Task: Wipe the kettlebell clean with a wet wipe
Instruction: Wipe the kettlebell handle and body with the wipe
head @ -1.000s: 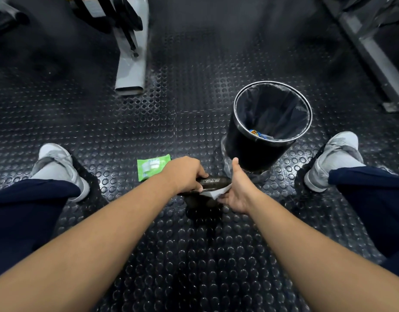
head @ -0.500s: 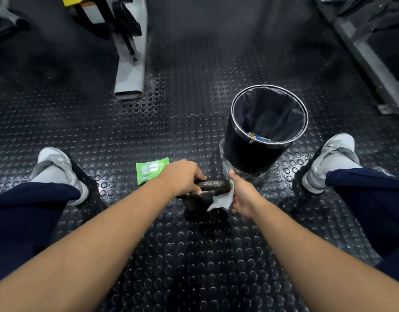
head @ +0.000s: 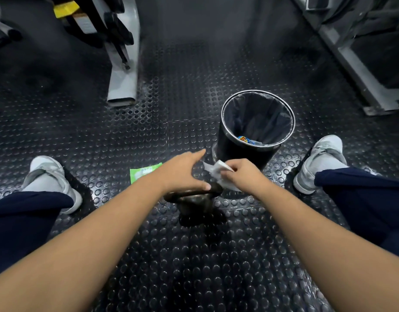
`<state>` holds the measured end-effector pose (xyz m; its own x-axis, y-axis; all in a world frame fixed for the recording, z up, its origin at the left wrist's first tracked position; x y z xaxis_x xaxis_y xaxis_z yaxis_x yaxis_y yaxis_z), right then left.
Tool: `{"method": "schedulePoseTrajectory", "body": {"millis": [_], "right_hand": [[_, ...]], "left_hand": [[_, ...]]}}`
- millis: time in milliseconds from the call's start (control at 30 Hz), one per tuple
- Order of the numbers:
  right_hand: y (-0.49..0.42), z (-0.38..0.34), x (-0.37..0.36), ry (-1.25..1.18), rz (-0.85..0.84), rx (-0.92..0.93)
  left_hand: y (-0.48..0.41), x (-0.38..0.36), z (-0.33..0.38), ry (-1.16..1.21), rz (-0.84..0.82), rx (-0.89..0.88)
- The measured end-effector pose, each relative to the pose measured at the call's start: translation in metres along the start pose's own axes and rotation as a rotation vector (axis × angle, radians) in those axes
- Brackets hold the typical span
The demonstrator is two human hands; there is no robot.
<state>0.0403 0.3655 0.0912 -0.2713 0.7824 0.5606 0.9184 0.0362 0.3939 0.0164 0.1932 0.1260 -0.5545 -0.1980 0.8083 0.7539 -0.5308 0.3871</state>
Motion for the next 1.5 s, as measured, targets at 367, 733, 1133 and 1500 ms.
{"method": "schedulePoseTrajectory", "body": {"millis": [367,733,1133,1500], "right_hand": [[-0.004,-0.009,0.013,-0.134,0.06,0.068],[-0.001,0.054,-0.06,0.039,-0.127,0.034],[-0.005,0.057,-0.066,0.0,-0.011,0.182],[0.001,0.055,-0.067,-0.105,-0.036,0.143]], "left_hand": [[-0.006,0.043,0.029,0.001,0.18,-0.049],[0.01,0.0,0.043,-0.233,0.164,-0.046],[0.023,-0.071,0.039,-0.335,0.036,-0.022],[0.013,-0.104,0.041,-0.368,0.053,0.022]]}}
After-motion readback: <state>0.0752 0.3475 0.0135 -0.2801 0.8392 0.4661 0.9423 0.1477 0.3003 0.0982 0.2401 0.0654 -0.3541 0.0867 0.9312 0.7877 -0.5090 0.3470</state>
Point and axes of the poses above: each hand's wrist, its own y-axis away from the middle knuckle, its own x-axis out of the back of the hand, z = x × y, the point moved 8 cm from there along -y, towards the middle knuckle
